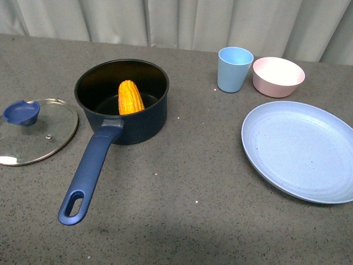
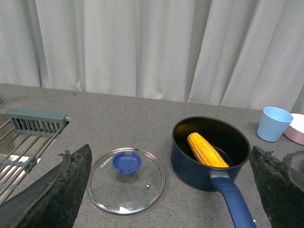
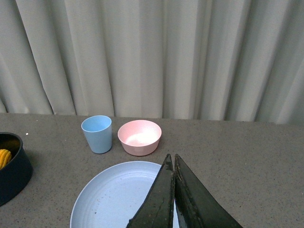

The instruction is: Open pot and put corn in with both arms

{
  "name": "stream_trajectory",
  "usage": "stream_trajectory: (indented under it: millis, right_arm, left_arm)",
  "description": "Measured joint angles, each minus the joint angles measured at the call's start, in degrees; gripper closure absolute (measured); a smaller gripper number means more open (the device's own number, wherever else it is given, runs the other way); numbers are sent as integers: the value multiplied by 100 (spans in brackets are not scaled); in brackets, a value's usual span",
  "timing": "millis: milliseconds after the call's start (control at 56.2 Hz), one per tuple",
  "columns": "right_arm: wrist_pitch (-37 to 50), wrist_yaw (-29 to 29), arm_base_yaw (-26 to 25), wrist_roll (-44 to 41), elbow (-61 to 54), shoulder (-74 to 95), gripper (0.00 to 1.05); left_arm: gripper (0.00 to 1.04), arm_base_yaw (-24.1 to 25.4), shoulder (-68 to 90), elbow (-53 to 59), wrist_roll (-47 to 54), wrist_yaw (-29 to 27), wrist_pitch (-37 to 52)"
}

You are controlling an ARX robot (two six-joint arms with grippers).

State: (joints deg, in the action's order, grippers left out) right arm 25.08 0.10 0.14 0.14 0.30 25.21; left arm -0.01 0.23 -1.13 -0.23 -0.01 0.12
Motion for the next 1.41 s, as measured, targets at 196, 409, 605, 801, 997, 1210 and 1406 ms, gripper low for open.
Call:
stream_trajectory:
  millis: [196, 409, 605, 801, 997, 1210, 1406]
  right_arm:
    - [-603, 0, 0, 0, 0, -632, 104]
    - [-1119, 0, 0, 0, 0, -1154, 104]
    - [-1390, 0, 0, 0, 0, -1425, 104]
    - [-2476, -17, 0, -11, 4, -2492, 103]
    - [-2498, -15, 0, -11, 4, -2492, 72]
    - [-2498, -17, 0, -11, 4, -2496, 35]
    - [-2498, -17, 0, -7, 4, -2496, 9]
  left_arm:
    - [6, 0, 0, 0, 0, 0, 0]
    - [6, 0, 0, 0, 0, 0, 0]
    - [6, 0, 0, 0, 0, 0, 0]
    - [6, 0, 0, 0, 0, 0, 0]
    - [6, 0, 0, 0, 0, 0, 0]
    - [6, 0, 0, 0, 0, 0, 0]
    - [6, 0, 0, 0, 0, 0, 0]
